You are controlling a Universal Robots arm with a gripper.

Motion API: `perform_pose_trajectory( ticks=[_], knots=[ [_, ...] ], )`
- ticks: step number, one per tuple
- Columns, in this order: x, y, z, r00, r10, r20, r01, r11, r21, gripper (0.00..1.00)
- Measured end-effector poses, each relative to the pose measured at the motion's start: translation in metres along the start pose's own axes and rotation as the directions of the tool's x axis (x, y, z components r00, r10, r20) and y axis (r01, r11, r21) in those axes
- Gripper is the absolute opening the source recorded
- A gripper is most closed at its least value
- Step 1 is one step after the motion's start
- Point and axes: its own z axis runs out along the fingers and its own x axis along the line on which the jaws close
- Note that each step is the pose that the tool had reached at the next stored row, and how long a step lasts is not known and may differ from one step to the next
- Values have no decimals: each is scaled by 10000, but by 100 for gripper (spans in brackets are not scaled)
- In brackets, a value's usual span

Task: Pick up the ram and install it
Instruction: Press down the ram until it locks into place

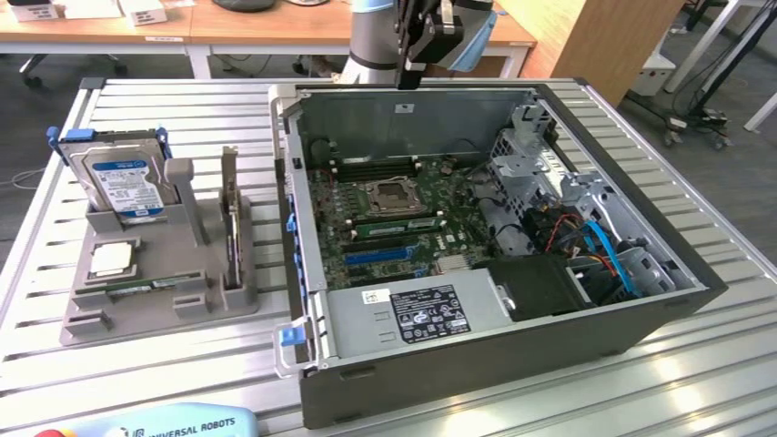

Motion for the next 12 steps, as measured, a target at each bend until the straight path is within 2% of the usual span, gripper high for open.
perform_pose_trajectory(
  ticks=[12],
  knots=[
    [0,0,-1,10000,0,-2,0,10000,-1,10]
  ],
)
